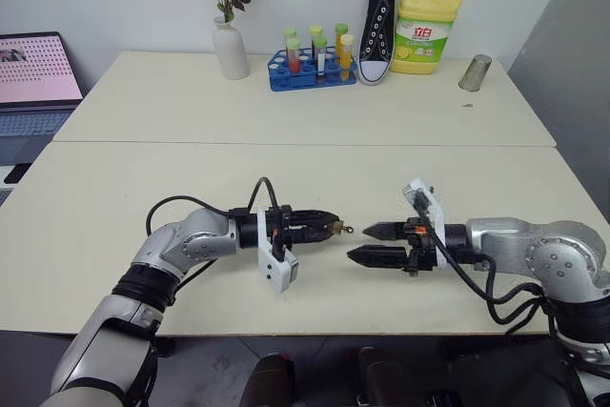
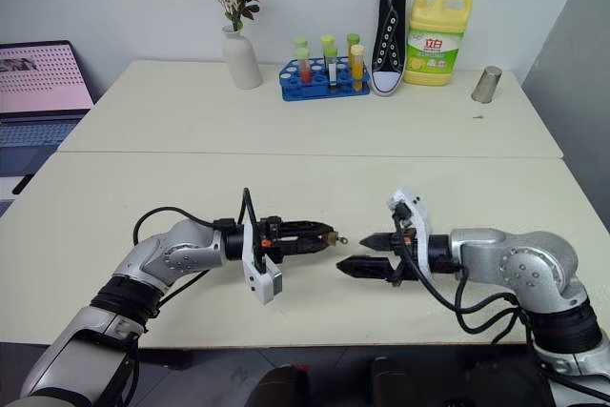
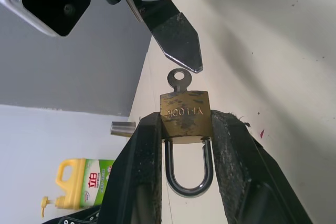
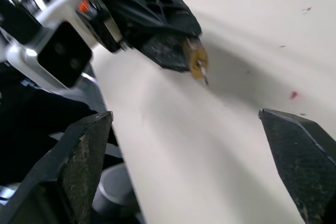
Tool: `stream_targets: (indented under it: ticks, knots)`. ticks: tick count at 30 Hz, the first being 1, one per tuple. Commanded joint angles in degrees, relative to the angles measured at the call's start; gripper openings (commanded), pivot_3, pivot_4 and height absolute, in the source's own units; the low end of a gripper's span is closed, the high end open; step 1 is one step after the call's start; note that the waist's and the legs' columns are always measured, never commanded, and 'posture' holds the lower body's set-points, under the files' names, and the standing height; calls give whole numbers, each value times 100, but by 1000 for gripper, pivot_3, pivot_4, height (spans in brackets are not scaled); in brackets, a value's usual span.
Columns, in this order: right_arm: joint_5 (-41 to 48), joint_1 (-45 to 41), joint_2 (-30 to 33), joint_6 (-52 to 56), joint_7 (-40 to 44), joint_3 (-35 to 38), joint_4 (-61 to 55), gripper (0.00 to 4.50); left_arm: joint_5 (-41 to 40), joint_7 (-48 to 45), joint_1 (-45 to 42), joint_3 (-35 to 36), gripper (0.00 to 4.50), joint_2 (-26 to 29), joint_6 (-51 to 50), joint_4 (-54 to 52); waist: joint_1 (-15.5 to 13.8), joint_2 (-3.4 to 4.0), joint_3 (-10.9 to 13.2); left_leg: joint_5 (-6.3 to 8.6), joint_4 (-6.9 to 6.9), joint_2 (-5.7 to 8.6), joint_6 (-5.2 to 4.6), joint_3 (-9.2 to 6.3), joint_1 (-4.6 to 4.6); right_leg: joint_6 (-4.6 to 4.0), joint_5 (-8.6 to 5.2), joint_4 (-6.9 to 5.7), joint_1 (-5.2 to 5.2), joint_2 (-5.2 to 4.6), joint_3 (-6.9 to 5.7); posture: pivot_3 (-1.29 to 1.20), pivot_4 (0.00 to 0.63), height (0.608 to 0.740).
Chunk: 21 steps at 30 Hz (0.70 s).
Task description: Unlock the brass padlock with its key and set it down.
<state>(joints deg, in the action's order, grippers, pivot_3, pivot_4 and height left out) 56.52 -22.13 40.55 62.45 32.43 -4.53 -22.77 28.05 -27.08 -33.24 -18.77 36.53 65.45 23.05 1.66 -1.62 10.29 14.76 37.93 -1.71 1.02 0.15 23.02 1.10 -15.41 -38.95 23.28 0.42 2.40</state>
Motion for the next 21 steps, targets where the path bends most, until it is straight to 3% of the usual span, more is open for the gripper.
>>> stream_targets:
  ticks: [1, 10, 19, 21]
  knots:
    - [-326, 177, -234, -650, 177, 107, -269, 4500, -289, 50, -19, 24, 954, 44, -21, -131, -1, 0, 0, 0, 0, 0, 0, 0, 0, 0, 0, 0, 0, 0, 0, 0, 150, 740]
    - [-805, -59, -1112, -868, 17, -83, 82, 4500, -335, 43, -108, -47, 954, -14, 20, -109, 3, 0, 0, 0, 1, 1, 0, 3, -3, -1, 1, -3, -1, 1, 1, 0, 150, 740]
    - [-1074, -154, -1338, -882, 209, -198, 249, 4500, -364, 60, -138, -76, 954, 2, 40, -78, 3, 0, 0, 0, 0, 1, 0, 1, -3, -25, 15, -3, -1, 0, 0, 0, 150, 740]
    - [-1105, -165, -1357, -875, 242, -193, 276, 4138, -366, 61, -137, -73, 954, 0, 31, -79, 3, 0, 0, 0, 0, 1, 0, 1, -3, -25, 15, -3, -1, 1, -1, 0, 150, 740]
